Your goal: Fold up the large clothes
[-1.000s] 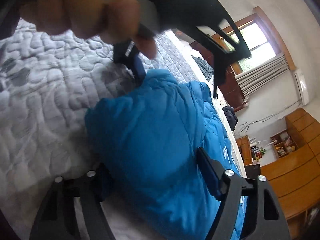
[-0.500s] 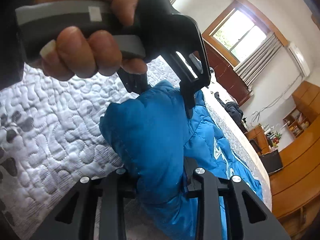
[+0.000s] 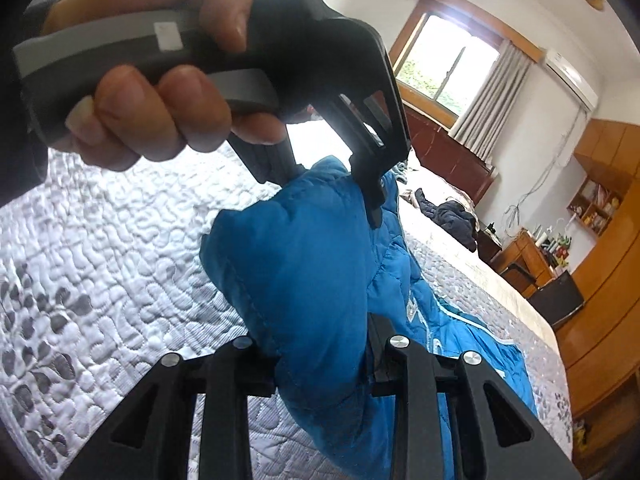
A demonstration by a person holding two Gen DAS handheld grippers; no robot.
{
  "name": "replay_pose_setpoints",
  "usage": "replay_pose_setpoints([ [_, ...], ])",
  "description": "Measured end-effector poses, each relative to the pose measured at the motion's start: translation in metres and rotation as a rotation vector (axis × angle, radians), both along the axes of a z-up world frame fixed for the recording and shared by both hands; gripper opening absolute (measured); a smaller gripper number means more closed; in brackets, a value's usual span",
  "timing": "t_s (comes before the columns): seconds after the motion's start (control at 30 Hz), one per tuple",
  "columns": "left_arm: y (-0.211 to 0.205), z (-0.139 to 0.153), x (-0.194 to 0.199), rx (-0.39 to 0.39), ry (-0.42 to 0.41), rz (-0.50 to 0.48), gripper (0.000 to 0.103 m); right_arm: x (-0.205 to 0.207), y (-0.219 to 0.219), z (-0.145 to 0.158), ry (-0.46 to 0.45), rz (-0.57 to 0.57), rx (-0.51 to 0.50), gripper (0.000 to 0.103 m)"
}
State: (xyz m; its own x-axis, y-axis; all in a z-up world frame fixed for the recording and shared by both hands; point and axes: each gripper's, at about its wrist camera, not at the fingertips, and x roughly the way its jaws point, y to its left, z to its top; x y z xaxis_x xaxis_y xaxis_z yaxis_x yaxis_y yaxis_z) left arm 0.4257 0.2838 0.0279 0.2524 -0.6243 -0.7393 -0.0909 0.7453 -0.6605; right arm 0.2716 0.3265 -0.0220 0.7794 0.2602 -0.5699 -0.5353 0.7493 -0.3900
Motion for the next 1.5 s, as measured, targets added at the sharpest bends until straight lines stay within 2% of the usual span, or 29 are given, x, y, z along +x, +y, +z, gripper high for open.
replay_pose_setpoints([
  [0.37,-0.051,0.06,0.008,0.111,-0.031,-0.026,0.034,-0.002,-0.04,0.029,-0.006,-0.031,0.121,0.03],
  [0.63,-0.087,0.091,0.008,0.187,-0.053,-0.053,0.033,0.001,-0.072,0.048,-0.005,-0.057,0.226,0.029],
  [0.8,-0.097,0.094,0.001,0.23,-0.064,-0.073,0.034,0.002,-0.093,0.058,-0.005,-0.073,0.267,0.029],
  [1.2,-0.172,0.113,0.012,0.297,-0.082,-0.129,0.034,0.006,-0.154,0.069,-0.008,-0.121,0.343,0.029],
  [1.5,-0.231,0.114,0.025,0.342,-0.081,-0.168,0.034,0.014,-0.202,0.067,0.025,-0.163,0.414,0.029],
])
